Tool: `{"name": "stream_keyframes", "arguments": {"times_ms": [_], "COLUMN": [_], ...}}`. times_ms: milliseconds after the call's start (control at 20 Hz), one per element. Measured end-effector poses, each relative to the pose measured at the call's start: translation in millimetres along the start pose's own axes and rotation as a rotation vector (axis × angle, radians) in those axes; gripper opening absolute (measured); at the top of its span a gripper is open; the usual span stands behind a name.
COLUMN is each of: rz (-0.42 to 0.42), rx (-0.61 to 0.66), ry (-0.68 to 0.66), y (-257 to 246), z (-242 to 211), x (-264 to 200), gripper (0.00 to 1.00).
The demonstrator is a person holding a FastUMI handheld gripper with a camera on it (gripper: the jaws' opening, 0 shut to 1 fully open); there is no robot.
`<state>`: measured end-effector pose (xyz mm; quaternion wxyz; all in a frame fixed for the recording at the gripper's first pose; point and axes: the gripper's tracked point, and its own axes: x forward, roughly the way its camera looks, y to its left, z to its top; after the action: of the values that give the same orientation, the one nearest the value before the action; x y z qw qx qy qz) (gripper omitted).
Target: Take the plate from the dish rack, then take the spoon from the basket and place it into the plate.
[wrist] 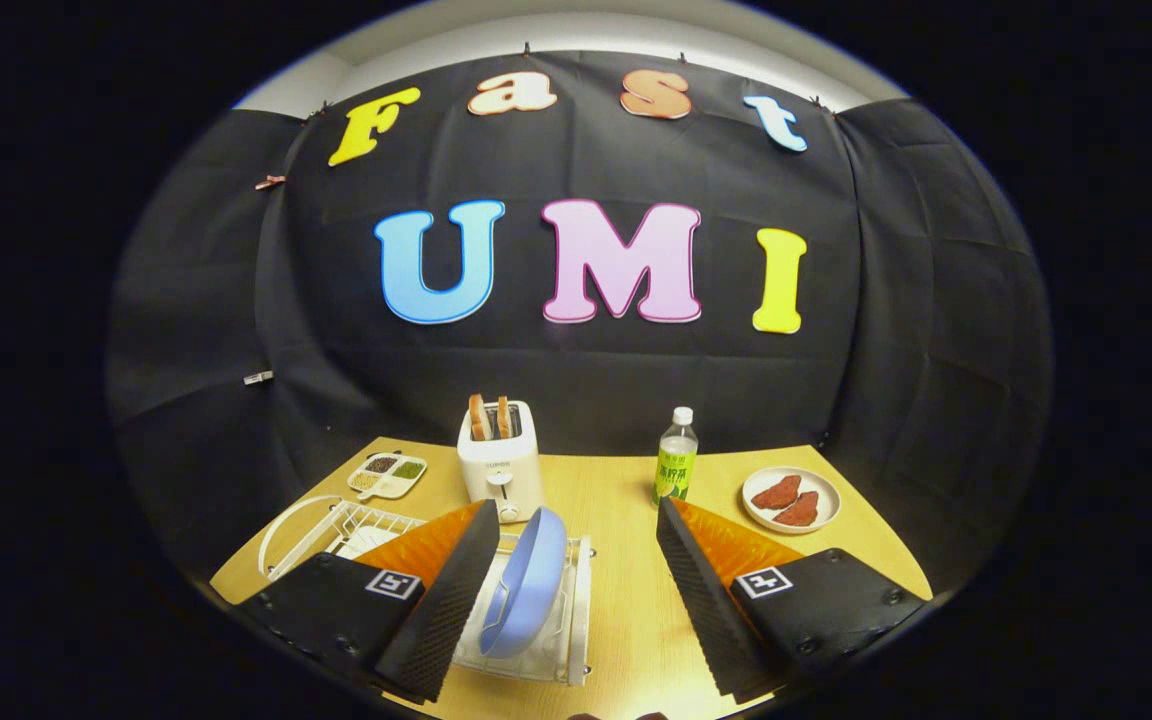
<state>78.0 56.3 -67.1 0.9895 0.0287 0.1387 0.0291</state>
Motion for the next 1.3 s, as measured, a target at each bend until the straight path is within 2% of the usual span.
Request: {"name": "stream_keyframes", "arguments": {"times_ms": [200,300,550,700,750,1000,1300], "rz": [0.002,-0.012,-0.040,-0.054,-0.057,-0.107,-0.218], "rx": [0.041,0.054,0.101,0.135,0.152,0.129,0.083], "ry": [0.183,0.272,0.412,0.485,0.494,0.464,0.412], "y": [6.5,6.5,7.3,14.8,19.2,24.4,7.6], "z": [-40.3,-57.6,-88.1,-102.6,-102.2,-94.9,-78.6], "x": [38.6,53.7,73.5,76.1,77.9,73.0,68.6], "gripper": [0.98,0.93,0.67,0.47,0.36,0.32,0.30]}}
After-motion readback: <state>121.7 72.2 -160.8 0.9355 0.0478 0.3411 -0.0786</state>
